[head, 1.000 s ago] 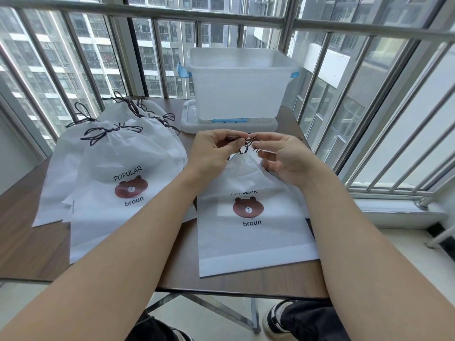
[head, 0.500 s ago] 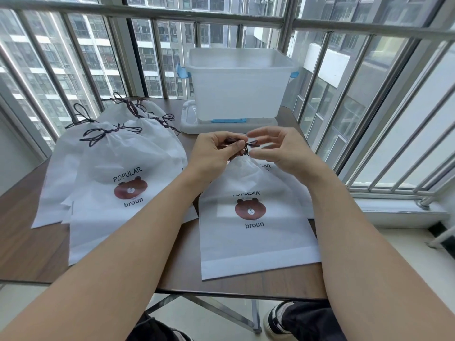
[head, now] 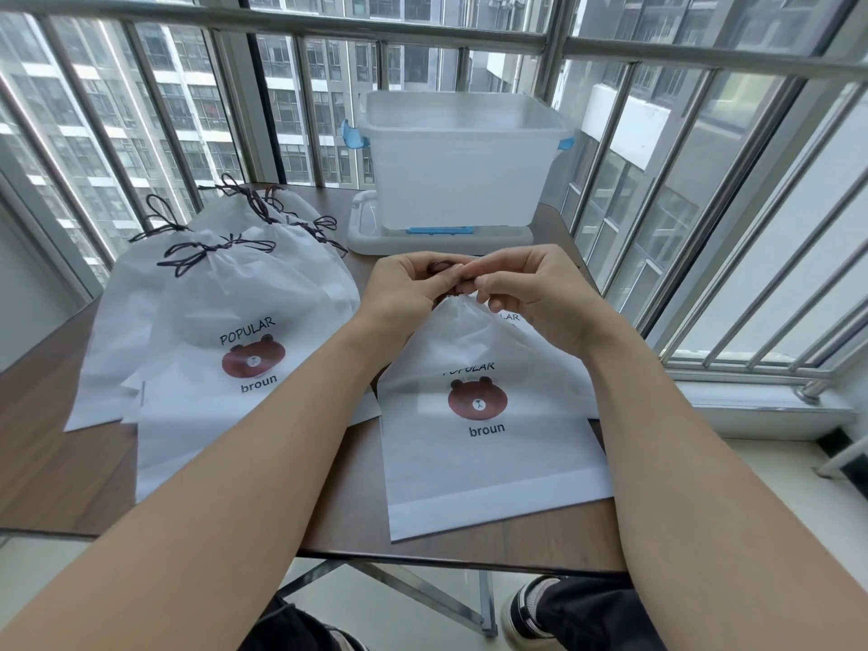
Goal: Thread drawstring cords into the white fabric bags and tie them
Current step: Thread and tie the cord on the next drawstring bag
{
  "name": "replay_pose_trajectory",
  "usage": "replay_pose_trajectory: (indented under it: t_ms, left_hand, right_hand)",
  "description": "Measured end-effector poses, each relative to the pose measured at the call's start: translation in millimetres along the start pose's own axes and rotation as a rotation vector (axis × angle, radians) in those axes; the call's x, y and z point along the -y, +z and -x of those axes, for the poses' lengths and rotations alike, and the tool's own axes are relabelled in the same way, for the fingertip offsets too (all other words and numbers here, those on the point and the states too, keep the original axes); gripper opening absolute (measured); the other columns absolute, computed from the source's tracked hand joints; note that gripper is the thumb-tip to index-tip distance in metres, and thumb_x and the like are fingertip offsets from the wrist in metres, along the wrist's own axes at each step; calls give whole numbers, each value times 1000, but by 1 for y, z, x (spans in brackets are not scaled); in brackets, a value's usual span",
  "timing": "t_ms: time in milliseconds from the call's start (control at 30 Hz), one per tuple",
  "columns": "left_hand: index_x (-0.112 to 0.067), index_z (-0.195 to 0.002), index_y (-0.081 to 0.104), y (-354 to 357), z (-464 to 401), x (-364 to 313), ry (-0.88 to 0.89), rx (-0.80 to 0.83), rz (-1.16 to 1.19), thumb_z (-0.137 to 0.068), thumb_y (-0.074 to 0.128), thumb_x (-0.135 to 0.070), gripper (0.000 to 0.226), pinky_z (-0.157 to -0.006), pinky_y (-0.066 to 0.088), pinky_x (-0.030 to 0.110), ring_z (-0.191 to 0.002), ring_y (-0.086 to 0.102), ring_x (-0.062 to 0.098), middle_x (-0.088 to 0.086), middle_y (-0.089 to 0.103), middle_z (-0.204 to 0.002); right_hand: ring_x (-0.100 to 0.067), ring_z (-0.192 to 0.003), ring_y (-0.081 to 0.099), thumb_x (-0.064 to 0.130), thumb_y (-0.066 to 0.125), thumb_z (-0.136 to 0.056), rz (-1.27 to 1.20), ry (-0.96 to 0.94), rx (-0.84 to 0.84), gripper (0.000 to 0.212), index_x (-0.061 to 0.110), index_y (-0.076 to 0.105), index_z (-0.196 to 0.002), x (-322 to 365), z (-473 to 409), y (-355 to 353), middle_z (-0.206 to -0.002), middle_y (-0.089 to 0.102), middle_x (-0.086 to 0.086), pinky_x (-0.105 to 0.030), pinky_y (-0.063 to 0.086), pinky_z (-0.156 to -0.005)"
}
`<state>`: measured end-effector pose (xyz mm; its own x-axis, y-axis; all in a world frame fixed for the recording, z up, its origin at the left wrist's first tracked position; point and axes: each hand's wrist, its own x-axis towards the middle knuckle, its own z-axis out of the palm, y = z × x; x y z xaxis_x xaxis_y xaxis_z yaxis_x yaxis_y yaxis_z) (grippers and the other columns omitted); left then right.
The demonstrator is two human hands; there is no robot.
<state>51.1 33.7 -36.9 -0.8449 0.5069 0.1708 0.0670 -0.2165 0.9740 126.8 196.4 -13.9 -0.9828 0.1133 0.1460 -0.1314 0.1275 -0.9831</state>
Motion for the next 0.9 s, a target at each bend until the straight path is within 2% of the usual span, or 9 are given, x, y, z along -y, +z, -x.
replay_pose_trajectory:
  t_ms: [133, 300, 367, 433, 567, 667, 733, 833, 900]
  left_hand:
    - [-2, -96, 74, -1, 0, -2, -63, -16, 64, -91, 67, -3, 9, -75, 59, 25, -74, 70, 17, 9, 74, -84]
    - [-1, -97, 74, -1, 1, -3, -112, -2, 111, -92, 65, -3, 10, -76, 59, 30, -75, 69, 22, 12, 71, -87]
    - [-4, -95, 75, -2, 1, -3, -111, 8, 108, -91, 66, -3, 10, -78, 59, 31, -77, 69, 22, 9, 72, -84]
    - [-4, -96, 75, -3, 0, -3, -101, 10, 105, -91, 67, -3, 10, -81, 58, 31, -79, 68, 21, 7, 73, -85]
    - [-6, -95, 75, -4, 0, -5, -54, 18, 72, -89, 68, -2, 9, -77, 57, 25, -77, 67, 16, 7, 73, -85]
    - [-9, -92, 76, -4, 1, -6, 49, -22, -75, -88, 70, -2, 10, -67, 54, 21, -70, 67, 15, 9, 73, -82]
    - [-10, -94, 76, -3, 1, -5, 149, -36, -227, -88, 71, -1, 12, -68, 54, 19, -71, 70, 17, 11, 74, -82]
    - [-14, -96, 77, -4, -2, -3, 281, -26, -394, -87, 71, -1, 17, -71, 56, 22, -78, 75, 22, 7, 77, -85]
    - [-19, -95, 77, -5, -2, -2, 342, -27, -492, -86, 72, -3, 20, -71, 60, 29, -76, 74, 20, 0, 77, -85]
  right_hand:
    - [-18, -79, 62, 8, 64, -96, 18, -1, 29, 16, 3, 79, -98, -1, -1, 2, -93, 76, -16, -21, 49, -68]
    - [-17, -65, 64, -1, 81, -80, 103, -82, -128, 10, 2, 79, -89, -7, -4, 12, -76, 75, -12, -25, 52, -65]
    - [-17, -58, 63, -1, 86, -75, 104, -93, -184, 16, 1, 74, -86, -8, -6, 16, -68, 73, -9, -25, 52, -59]
    - [-11, -54, 59, 2, 87, -74, 126, -101, -209, 25, 2, 72, -94, -10, -7, 15, -64, 68, -5, -20, 48, -55]
    - [-3, -65, 64, 7, 80, -85, 180, -79, -121, 17, -3, 77, -98, -12, -6, 14, -81, 75, -8, -12, 45, -65]
    - [-13, -74, 67, 8, 79, -86, 199, -70, -135, 14, -5, 78, -91, -14, -7, 15, -87, 76, -20, -24, 51, -75]
    - [-16, -71, 63, 5, 79, -84, 223, -74, -171, 12, -6, 75, -82, -14, -8, 16, -81, 74, -22, -30, 50, -73]
    - [-7, -54, 45, 5, 73, -79, 413, -141, -265, 20, 5, 61, -62, -17, -10, 18, -56, 56, 1, -24, 38, -56]
    - [-6, -50, 39, 7, 70, -75, 524, -198, -319, 20, 9, 55, -62, -17, -10, 21, -53, 50, 6, -22, 33, -51]
